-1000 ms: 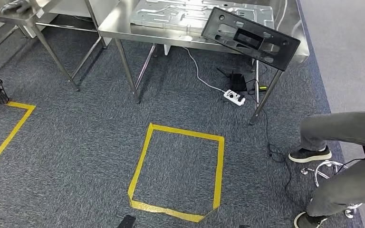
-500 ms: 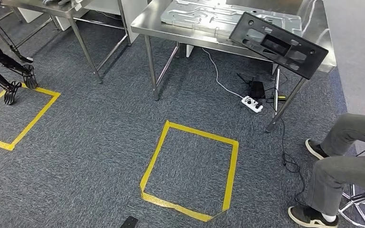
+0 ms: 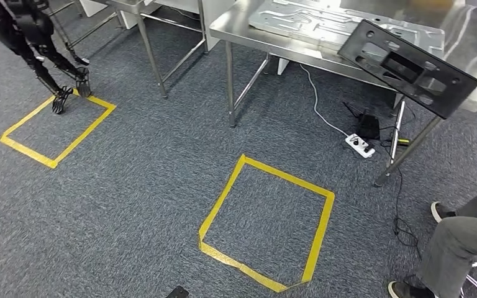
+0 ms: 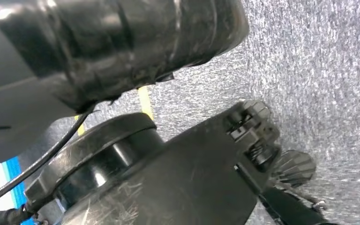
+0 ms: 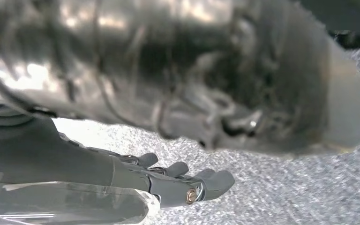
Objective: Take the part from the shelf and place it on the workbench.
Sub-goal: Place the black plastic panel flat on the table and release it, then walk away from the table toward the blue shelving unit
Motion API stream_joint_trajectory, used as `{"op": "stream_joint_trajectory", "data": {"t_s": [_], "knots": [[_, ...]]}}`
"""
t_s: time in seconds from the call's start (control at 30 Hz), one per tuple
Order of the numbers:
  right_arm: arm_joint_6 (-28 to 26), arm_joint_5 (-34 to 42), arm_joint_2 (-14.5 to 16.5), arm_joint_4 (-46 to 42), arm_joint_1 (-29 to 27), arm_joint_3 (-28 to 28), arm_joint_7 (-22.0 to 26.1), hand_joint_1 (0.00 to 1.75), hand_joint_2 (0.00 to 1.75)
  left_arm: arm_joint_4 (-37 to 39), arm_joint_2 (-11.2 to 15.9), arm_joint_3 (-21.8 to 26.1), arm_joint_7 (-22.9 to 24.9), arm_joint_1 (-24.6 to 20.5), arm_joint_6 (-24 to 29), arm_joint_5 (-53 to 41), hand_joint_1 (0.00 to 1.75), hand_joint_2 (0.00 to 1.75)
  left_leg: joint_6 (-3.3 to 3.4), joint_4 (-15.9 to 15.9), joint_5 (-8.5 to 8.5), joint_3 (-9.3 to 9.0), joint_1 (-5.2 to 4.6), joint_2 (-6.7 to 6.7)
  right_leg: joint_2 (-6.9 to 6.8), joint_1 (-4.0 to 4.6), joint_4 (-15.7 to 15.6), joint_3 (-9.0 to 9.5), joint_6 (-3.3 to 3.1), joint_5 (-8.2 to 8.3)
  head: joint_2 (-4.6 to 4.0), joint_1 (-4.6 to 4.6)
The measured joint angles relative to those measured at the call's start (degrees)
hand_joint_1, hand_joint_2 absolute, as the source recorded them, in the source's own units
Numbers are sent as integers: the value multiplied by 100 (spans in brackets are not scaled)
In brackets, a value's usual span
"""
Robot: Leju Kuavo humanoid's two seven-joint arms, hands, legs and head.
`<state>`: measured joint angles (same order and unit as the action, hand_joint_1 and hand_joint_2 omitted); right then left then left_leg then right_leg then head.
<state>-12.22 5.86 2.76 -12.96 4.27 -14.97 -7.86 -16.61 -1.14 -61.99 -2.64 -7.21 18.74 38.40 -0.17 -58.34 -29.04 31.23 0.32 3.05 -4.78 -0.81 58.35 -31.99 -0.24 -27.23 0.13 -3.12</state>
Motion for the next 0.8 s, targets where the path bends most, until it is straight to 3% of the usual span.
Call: {"op": "stream_joint_trajectory", "data": {"t_s": [0.03, 0.1, 0.17, 0.23, 0.4, 0.43, 0.47, 0.53, 0.57, 0.63, 0.67, 0.7, 0.8], "knots": [[-1, 3, 8, 2, 7, 0, -1, 0, 0, 0, 3, -16, -2, -6, -1, -1, 0, 0, 34, 82, 3, -16, -20, 20, -43, 13, 3, 4, 31, 1, 0, 7], [-2, 8, 21, 7, 24, 0, -2, 0, 0, 0, 13, -49, -4, 6, -1, -1, 0, 0, 113, 98, 46, -1, -23, -97, -104, 14, -2, 15, 100, 3, 0, 14], [-2, 9, 29, 10, 35, 0, -3, 0, 0, 0, 23, -76, -4, 21, -1, -1, 0, 0, 192, 145, 109, -7, -2, -190, 61, -7, 152, -36, 160, -139, 0, 28], [-2, 9, 32, 12, 36, 0, -3, 0, 0, 0, 28, -89, -3, 16, -1, -1, 0, 0, 245, 168, 153, 5, 10, -259, 315, -23, 526, -187, 184, -422, 0, 55], [-2, 9, 32, 20, 30, 0, -3, 0, 0, 0, 29, -93, -4, 4, -2, 0, 0, 0, 270, 165, 169, 31, 4, -331, 410, -23, 1081, -425, 187, -719, 0, 69], [-2, 9, 32, 26, 25, 0, -6, 0, 0, 0, 30, -107, -4, 8, -5, 0, 0, 0, 272, 146, 172, 43, -1, -433, 441, -26, 1113, -424, 181, -653, 0, 69], [-2, 9, 32, 34, 20, 0, -10, 0, 0, 0, 30, -122, -4, 10, -8, -1, 0, 0, 265, 115, 169, 62, -1, -563, 583, -36, 954, -336, 162, -530, 0, 72], [-2, 10, 31, 52, 14, 0, -24, 0, 0, 0, 31, -155, -2, 7, -15, -13, 0, 0, 209, 22, 160, 130, -12, -837, 870, -61, 312, -35, 123, -183, 0, 72], [-3, 10, 31, 58, 13, 0, -31, 0, 0, 0, 32, -161, -1, 0, -16, -29, 0, 0, 170, -3, 163, 167, -10, -912, 972, -60, 114, 44, 109, -141, 0, 72], [-5, 5, 38, 64, 12, 0, -47, 0, 0, 0, 37, -173, 5, -3, -24, -75, 0, 0, 90, 7, 195, 221, 8, -1036, 886, -45, 94, 43, 73, -138, 0, 73], [-11, 1, 48, 65, 10, 0, -51, 0, 0, 0, 45, -181, 9, 3, -30, -100, 0, 0, 59, -12, 188, 242, 15, -1008, 813, -49, 71, 54, 39, -124, 0, 70], [-24, -4, 61, 66, 8, -1, -52, 0, 0, 0, 54, -198, 11, 5, -40, -129, 0, 0, 24, -96, 133, 291, 15, -898, 741, -57, 44, 66, 1, -108, 0, 51], [-97, -2, 102, 67, 1, -4, -6, 0, 0, -1, 79, -281, 16, -10, -69, -246, 0, 0, -47, -952, -324, 699, 18, -445, 494, -44, 4, 78, -83, -84, 0, -13]]}}
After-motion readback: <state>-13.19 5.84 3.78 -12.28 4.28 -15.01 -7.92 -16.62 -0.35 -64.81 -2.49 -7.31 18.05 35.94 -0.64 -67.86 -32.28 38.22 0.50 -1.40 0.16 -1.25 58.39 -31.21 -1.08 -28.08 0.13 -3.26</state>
